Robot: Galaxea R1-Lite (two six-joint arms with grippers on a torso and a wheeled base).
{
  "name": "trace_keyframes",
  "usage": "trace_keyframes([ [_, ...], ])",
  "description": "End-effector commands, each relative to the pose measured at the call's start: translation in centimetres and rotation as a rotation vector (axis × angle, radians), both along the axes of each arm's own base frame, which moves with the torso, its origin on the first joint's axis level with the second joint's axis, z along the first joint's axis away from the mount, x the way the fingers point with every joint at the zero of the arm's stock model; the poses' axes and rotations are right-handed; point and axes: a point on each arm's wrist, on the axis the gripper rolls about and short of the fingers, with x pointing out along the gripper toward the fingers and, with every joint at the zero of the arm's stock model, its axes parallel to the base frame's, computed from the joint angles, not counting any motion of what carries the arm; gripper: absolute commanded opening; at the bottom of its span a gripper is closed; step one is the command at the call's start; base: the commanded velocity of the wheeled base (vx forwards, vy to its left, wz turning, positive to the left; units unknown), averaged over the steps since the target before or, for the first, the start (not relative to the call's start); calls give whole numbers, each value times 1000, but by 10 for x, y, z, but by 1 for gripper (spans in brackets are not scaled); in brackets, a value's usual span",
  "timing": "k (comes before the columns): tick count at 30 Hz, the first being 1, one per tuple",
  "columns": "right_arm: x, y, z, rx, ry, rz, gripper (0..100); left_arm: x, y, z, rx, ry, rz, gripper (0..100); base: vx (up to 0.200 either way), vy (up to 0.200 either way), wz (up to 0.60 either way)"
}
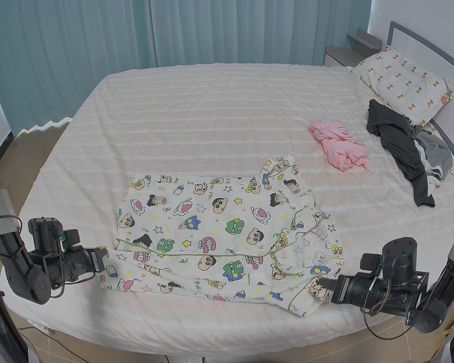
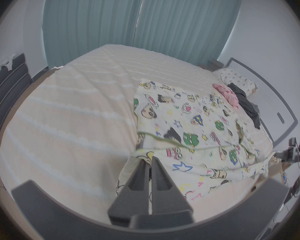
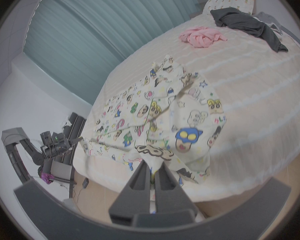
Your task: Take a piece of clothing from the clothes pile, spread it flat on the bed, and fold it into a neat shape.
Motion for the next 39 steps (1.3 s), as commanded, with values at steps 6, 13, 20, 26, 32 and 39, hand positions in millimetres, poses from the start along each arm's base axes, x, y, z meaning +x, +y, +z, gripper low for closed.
trace_keyframes([
  [6, 40, -6, -3, 14, -48, -91, 0, 39, -6, -12, -65, -13, 75, 0, 0, 0, 0],
  [13, 56, -3, -6, 24, -64, -104, 0, 60, -15, -23, -84, -20, 55, 0, 0, 0, 0],
  [20, 79, -5, -11, 33, -87, -142, 0, 83, -21, -16, -152, -54, 134, 0, 0, 0, 0],
  [26, 86, -4, -14, 46, -111, -147, 0, 92, -22, -13, -176, -74, 161, 0, 0, 0, 0],
  [32, 90, -2, -17, 53, -116, -149, 0, 102, -23, -18, -176, -82, 184, 0, 0, 0, 0],
  [39, 96, -6, -18, 68, -151, -169, 0, 109, -27, -25, -175, -72, 176, 0, 0, 0, 0],
])
